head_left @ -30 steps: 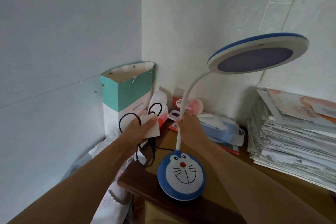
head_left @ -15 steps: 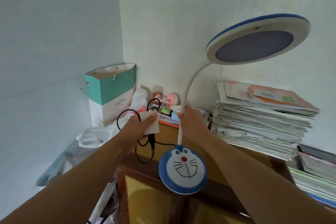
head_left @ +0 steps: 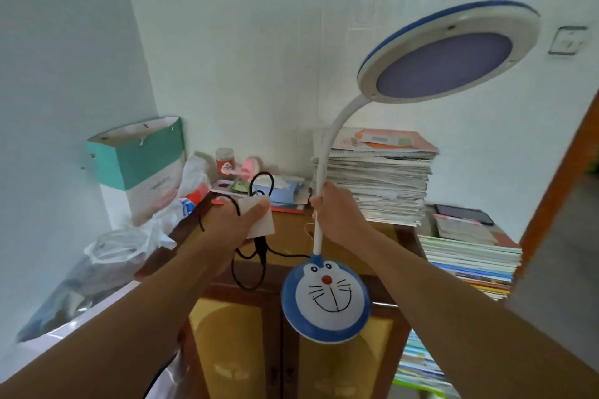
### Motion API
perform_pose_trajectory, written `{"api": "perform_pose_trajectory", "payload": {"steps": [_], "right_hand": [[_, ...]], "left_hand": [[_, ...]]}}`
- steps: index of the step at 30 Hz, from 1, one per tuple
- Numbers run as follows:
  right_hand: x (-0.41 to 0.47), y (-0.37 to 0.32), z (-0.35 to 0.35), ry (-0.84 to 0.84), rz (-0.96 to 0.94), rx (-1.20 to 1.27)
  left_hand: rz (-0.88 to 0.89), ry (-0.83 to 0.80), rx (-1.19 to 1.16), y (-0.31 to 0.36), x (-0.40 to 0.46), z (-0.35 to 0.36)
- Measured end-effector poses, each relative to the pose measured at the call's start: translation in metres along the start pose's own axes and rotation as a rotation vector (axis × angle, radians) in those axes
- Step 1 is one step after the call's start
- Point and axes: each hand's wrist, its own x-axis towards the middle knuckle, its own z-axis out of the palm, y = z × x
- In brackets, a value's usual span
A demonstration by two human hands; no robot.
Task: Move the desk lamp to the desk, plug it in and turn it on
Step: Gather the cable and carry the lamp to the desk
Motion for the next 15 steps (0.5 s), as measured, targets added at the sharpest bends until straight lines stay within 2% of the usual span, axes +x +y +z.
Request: {"api": "perform_pose_trajectory", "payload": {"steps": [9,15], "right_hand": [[-0.09,0.008,-0.057,0.123,0.123,-0.181],[-0.16,0.009,-0.083,0.25,0.233,-0.21]], "left_hand": [[-0.019,-0.292,-0.015,0.005,-0.051,0.042],[0.008,-0.446,-0.024,0.007,-0.091,0.065]]}}
